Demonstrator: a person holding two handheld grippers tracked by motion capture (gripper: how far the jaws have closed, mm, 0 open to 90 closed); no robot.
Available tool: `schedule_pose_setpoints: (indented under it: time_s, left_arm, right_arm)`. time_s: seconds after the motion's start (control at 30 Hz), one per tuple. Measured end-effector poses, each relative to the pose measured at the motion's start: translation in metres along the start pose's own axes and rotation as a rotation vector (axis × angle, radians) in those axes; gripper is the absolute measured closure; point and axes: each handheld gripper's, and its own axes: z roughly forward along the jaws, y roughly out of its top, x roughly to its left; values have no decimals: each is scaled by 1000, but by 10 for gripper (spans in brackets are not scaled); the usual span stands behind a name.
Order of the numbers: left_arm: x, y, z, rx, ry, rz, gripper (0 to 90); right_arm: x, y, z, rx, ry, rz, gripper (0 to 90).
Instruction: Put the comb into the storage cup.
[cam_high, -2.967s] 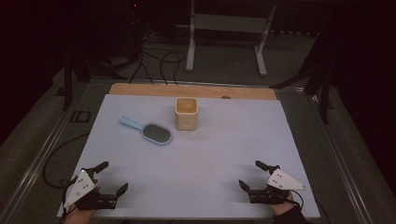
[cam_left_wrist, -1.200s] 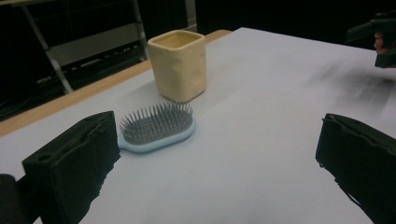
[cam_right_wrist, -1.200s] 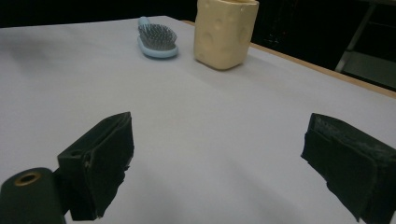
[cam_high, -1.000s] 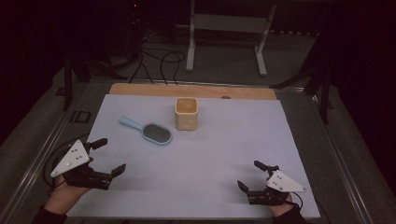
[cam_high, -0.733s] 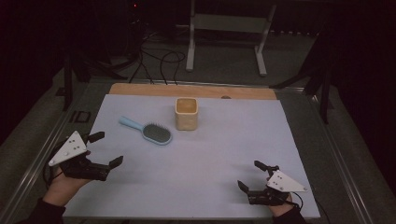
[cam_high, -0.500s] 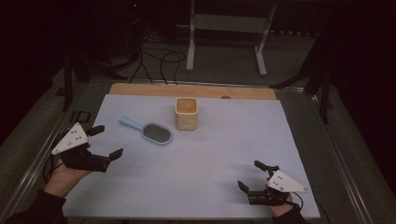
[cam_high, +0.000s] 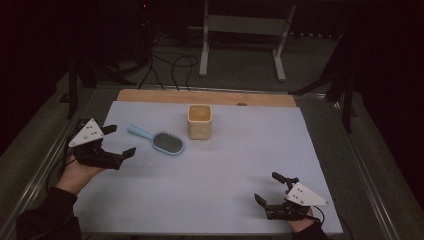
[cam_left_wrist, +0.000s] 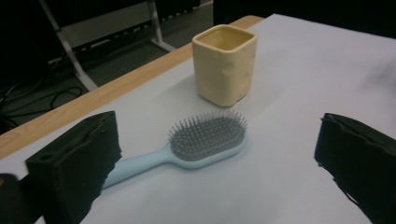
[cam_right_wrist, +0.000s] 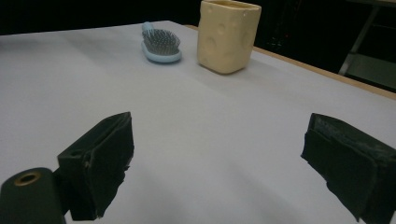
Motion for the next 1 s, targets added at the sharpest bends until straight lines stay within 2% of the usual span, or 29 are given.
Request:
schedule_pose_setpoints:
  time_s: [0.33, 0.53, 0.8, 1.0]
  left_arm:
    - [20, 8, 25, 54, 30, -3, 31]
    - [29, 6, 42, 89, 56, -2, 84]
    - [46, 2, 58, 136, 92, -30, 152]
    - [58, -5, 68, 167, 113, -64, 258]
  right_arm:
    - [1, 0, 1, 2, 4, 0, 88]
    - [1, 0, 0, -2, 8, 4, 88]
    - [1, 0, 0, -4, 9, 2, 88]
    - [1, 0, 0, -3, 10, 6, 88]
